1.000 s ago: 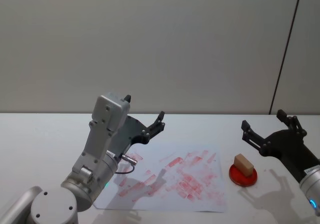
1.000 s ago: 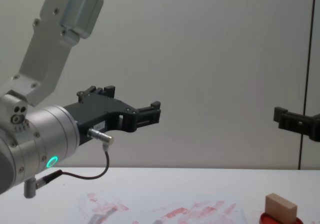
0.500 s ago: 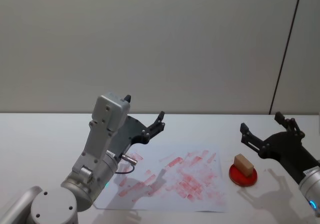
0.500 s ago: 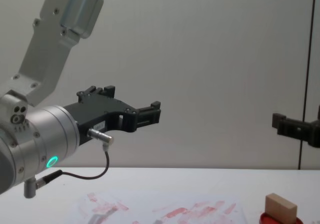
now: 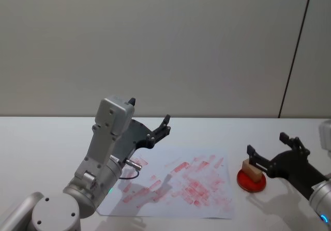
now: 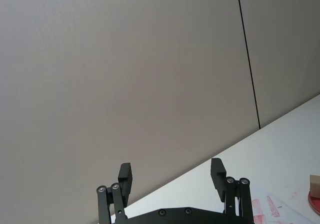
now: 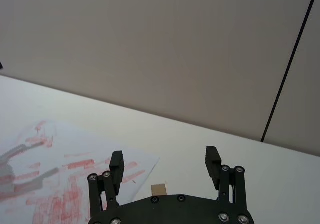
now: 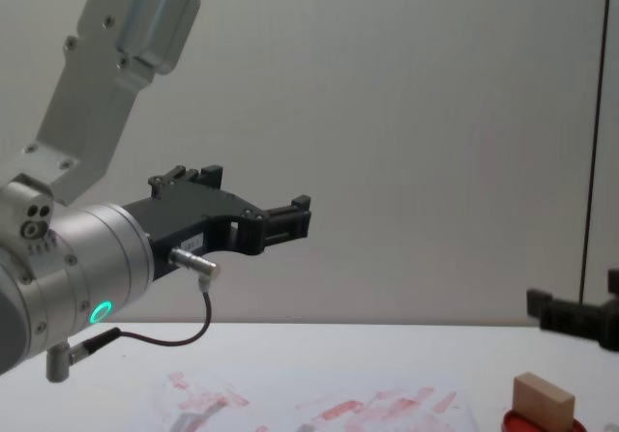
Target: Use the one hand to pick up the stamp and affix it onto the A4 paper.
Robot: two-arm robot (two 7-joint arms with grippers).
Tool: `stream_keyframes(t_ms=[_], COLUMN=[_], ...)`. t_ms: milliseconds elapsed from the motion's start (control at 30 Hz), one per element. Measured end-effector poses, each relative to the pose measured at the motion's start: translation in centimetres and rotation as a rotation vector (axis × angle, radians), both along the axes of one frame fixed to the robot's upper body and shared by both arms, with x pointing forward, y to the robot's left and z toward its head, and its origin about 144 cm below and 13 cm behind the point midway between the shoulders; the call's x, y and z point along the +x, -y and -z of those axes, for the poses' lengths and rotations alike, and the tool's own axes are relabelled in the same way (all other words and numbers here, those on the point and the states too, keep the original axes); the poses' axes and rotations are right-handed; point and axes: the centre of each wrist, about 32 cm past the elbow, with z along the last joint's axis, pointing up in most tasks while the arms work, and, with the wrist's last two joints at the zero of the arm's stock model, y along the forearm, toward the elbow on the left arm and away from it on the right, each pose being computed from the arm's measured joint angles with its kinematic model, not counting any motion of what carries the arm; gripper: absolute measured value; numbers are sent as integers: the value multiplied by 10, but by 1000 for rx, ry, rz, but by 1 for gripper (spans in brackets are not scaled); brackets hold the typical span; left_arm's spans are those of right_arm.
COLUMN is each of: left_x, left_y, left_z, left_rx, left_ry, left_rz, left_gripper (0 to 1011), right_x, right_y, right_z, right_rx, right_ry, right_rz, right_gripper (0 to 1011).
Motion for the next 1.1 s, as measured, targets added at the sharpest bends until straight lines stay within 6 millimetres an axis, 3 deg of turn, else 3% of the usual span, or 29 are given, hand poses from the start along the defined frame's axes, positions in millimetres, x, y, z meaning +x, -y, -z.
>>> stream_keyframes(t_ms=[833,1100], left_x=[0,0], left_y=[0,0], left_z=[0,0], left_rx=[0,0], left_ry=[0,0], left_rz=[0,0], left_gripper=[1002,1002], right_x=[19,23], right_y=[4,3], right_z=[31,37], right_rx=[-68,-72], right_ry=[-151,-191], right_rz=[-39,-45], right_gripper=[998,794])
